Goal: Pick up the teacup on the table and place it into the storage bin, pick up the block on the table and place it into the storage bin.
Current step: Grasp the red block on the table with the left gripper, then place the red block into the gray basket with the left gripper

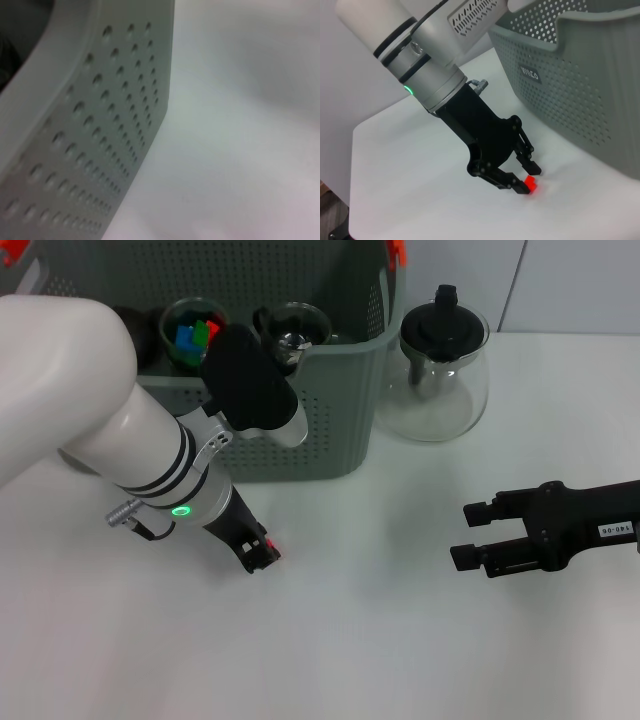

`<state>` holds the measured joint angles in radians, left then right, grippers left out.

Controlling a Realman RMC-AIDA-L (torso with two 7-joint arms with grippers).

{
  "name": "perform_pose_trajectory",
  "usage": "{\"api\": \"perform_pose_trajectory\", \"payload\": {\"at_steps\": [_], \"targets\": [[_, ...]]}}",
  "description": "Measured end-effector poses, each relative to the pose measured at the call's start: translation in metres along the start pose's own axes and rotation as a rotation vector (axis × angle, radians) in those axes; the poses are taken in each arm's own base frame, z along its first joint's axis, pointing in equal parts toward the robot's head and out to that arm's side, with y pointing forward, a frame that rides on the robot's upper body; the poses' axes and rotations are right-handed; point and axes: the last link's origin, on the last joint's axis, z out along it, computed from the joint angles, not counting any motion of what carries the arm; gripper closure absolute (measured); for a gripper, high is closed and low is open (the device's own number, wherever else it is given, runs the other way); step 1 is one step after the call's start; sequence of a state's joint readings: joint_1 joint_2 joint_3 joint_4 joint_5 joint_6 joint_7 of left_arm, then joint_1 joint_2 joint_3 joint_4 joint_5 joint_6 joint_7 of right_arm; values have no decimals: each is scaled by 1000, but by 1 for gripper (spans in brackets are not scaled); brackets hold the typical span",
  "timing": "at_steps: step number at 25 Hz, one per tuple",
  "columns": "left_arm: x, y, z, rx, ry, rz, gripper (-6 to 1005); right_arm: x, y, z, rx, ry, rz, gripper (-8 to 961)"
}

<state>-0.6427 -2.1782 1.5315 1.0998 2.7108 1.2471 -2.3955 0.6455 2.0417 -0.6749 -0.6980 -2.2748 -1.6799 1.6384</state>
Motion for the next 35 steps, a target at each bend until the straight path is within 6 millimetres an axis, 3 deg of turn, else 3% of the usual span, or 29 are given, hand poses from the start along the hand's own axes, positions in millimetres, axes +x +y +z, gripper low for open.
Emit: {"api": "perform_pose_trajectory", "payload": {"at_steps": [9,10,15,19,23,26,29,30,35], "targets": [[1,3,-6,-13,-6,-25,816,1,0,0,-1,0,1,131],[1,3,-6,-13,-6,-25,813,1,0,-1,-1,1,2,131],[4,7,-59,-133,159,-159,796,1,-1,-2,2,2,4,131],[9,3,-119,-359,488,-265,783,1,0,-3,1,3,5,131],[13,-24,-186,-428,860,-246,769,1,0,-3,1,2,5,132],[24,-44,-206,-343,949,-237,759,0,0,-1,-3,-1,5,132],[47,-86,-200,-136,880,-326,749,-1,0,0,1,-3,5,132],[47,-86,-200,-136,880,-326,746,-1,0,0,1,-3,5,132],[67,-133,-166,123,625,-443,730,-5,-1,-1,2,-2,0,132]]}}
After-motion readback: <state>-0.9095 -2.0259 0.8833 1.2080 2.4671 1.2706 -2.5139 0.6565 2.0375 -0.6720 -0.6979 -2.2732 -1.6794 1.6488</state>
